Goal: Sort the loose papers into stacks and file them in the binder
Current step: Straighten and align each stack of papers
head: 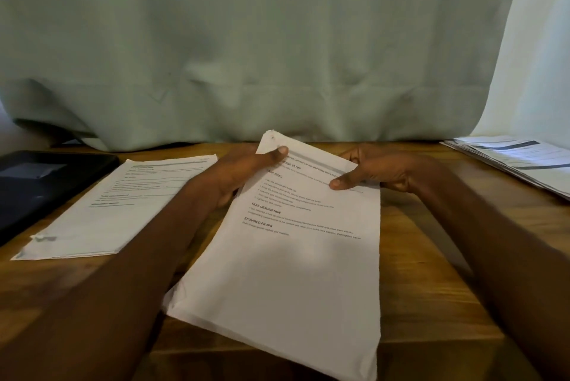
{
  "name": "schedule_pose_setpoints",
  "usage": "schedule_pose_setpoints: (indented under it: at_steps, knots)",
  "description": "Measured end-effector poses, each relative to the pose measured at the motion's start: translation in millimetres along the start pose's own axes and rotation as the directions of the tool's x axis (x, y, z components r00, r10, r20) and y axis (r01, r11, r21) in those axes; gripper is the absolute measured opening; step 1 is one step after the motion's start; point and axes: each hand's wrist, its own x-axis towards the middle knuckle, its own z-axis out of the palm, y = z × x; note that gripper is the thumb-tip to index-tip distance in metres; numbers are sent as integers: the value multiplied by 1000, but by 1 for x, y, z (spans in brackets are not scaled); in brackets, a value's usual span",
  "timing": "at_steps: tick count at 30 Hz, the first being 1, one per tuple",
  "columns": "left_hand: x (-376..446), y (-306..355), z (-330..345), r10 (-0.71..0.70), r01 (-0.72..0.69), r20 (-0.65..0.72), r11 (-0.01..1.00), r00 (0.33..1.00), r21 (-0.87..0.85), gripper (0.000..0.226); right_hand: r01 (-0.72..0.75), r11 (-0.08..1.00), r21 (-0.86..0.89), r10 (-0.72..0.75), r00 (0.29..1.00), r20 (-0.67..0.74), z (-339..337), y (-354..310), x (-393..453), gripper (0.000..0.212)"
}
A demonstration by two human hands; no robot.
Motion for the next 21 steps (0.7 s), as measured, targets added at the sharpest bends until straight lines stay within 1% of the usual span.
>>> schedule_pose_setpoints:
  at_steps: [3,5,7,10,13,15,17,19,21]
  knots:
    - [4,-5,1,-5,2,-91,999,996,-36,35,-3,1000,-3,3,1000,15,3,0,5,41]
    - [5,-5,2,-25,15,-127,996,992,-84,31,1,1000,-11,0,1000,27,4,0,6,43]
    - [8,-6,3,-37,21,-168,995,985,-95,27,1,1000,7,-1,1000,25,4,0,6,42]
    - [11,-11,3,-19,-6,-200,992,980,-123,25,0,994,110,2,1000,-20,1,1,6,37]
    - [12,-14,4,-19,-18,-222,986,975,-163,25,5,977,212,15,996,-93,-1,6,10,38]
    - [14,-17,4,-20,-14,-233,990,972,-142,29,13,978,210,11,993,-116,-1,9,12,37]
    - [18,-22,3,-12,-5,-228,997,974,-72,40,11,983,184,10,994,-112,0,10,14,38]
    - [27,-31,1,-27,19,-221,999,975,-41,51,-5,989,151,21,994,-103,1,9,14,39]
    - [32,-35,0,-39,32,-222,999,974,-38,52,-19,992,127,31,995,-93,2,7,14,39]
